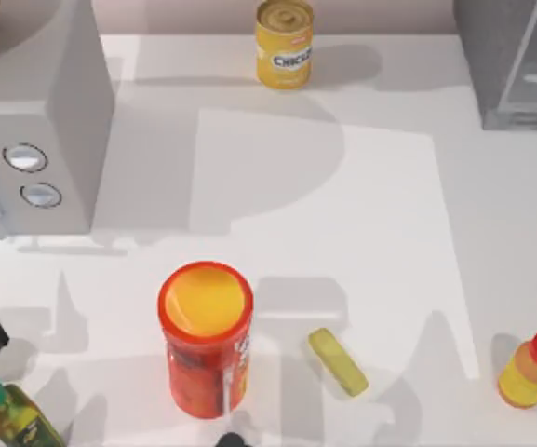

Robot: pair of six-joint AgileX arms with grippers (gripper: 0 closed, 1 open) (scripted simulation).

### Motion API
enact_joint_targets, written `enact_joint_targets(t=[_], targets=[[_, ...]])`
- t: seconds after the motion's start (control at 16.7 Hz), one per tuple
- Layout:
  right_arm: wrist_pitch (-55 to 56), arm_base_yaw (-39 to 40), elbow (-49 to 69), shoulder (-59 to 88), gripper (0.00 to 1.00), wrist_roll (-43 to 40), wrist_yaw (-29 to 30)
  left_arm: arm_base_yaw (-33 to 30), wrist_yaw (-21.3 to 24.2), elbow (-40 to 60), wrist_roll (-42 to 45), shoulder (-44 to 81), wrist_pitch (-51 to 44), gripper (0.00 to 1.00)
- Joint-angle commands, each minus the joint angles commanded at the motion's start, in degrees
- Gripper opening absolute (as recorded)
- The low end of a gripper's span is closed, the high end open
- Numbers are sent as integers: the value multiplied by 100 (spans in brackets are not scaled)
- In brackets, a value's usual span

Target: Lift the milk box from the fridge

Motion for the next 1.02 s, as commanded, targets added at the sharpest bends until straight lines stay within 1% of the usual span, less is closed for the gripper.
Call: enact_joint_targets(t=[0.3, 0.54, 0.72, 1.02], targets=[[2063, -691, 213, 2331, 100, 51, -679, 0, 0, 0, 0, 0, 0, 100], [3312, -1088, 373, 3679, 100, 72, -1069, 0, 0, 0, 0, 0, 0, 100], [3804, -1247, 445, 4187, 100, 78, -1223, 0, 0, 0, 0, 0, 0, 100], [3874, -1268, 454, 4254, 100, 79, -1243, 0, 0, 0, 0, 0, 0, 100]])
